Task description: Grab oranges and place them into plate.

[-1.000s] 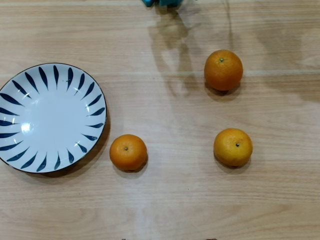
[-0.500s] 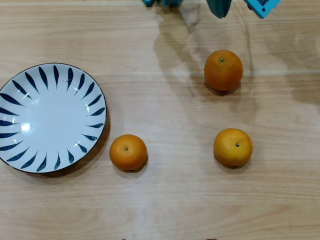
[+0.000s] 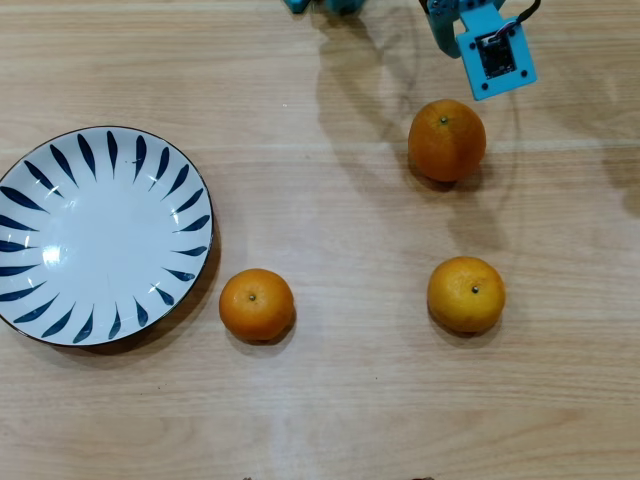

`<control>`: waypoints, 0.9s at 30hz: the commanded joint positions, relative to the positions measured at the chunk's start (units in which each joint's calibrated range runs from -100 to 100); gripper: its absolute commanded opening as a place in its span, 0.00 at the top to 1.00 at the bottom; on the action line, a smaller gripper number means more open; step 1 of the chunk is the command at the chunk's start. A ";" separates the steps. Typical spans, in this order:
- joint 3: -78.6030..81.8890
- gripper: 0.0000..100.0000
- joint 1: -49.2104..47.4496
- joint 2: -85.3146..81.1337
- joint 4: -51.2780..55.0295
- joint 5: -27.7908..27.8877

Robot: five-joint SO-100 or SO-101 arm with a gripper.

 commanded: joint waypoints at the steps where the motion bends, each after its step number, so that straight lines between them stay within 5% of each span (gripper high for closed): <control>1: -3.01 0.97 -0.40 0.14 -1.01 -0.29; 12: -1.83 0.54 -2.74 -0.03 -6.08 -2.43; 27: 10.48 0.50 -4.11 0.65 -28.69 -2.48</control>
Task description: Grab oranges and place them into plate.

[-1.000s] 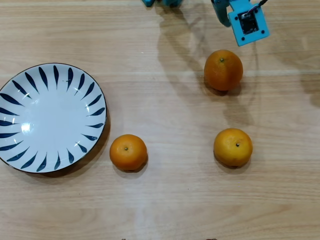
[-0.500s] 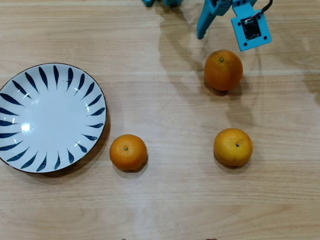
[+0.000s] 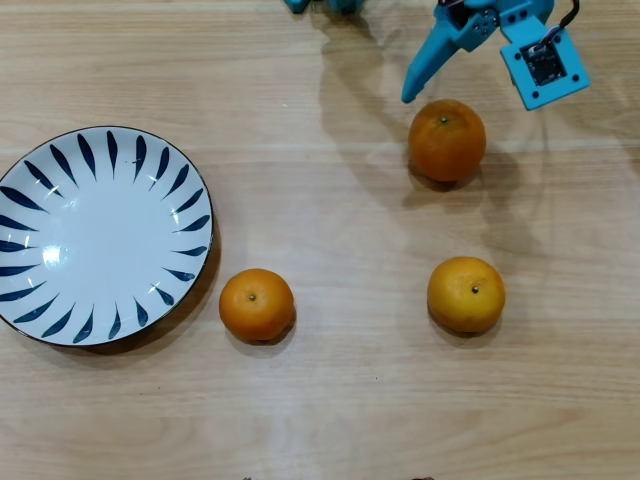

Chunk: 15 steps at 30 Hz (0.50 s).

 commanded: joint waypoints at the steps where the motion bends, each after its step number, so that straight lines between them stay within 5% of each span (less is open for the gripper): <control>1: 5.22 0.50 0.36 -0.20 -9.48 -0.29; 15: 21.79 0.50 1.09 -0.37 -21.42 -0.24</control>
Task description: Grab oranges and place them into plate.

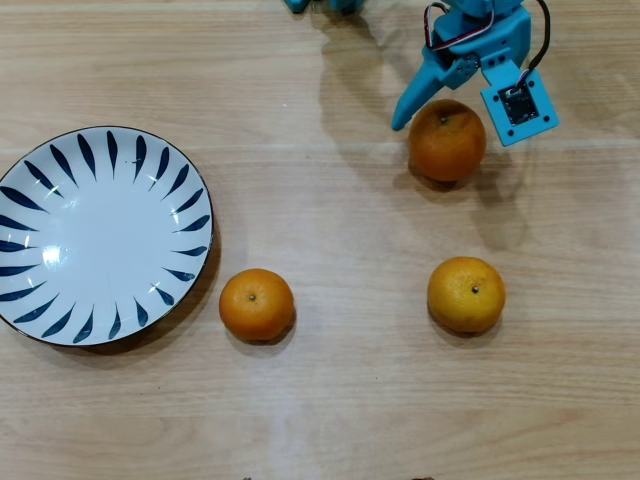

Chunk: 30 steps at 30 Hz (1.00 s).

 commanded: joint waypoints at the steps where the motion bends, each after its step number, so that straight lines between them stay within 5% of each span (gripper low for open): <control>1: 3.23 0.50 1.00 -0.37 -7.29 -0.24; 9: 14.18 0.50 1.00 -0.37 -24.14 -0.35; 21: 15.81 0.51 1.81 -0.28 -24.57 -0.35; 30: 15.81 0.78 1.81 -0.71 -24.57 -0.35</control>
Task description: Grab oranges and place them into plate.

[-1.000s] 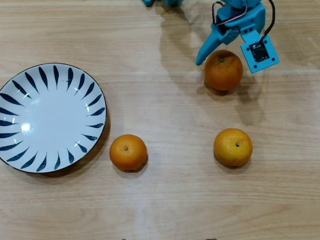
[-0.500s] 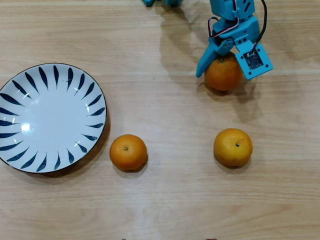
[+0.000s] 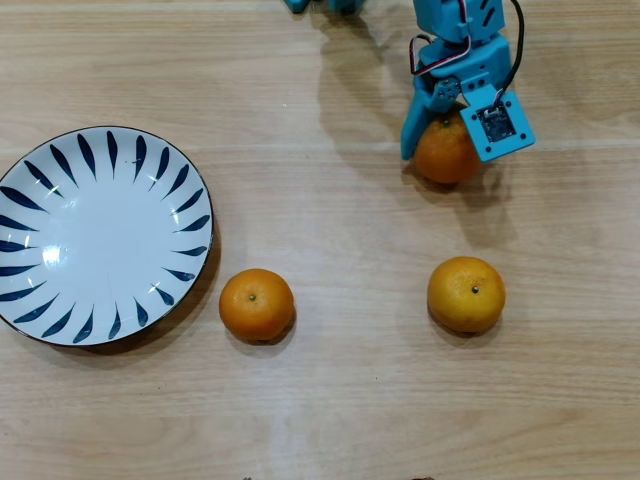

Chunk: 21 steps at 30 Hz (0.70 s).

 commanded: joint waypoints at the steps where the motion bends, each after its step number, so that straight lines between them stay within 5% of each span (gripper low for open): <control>1: -0.21 0.79 0.12 -0.71 -1.14 -0.35; 10: -2.56 0.73 0.85 -3.92 -0.54 0.39; 21: -1.02 0.73 10.85 -20.23 -0.37 10.63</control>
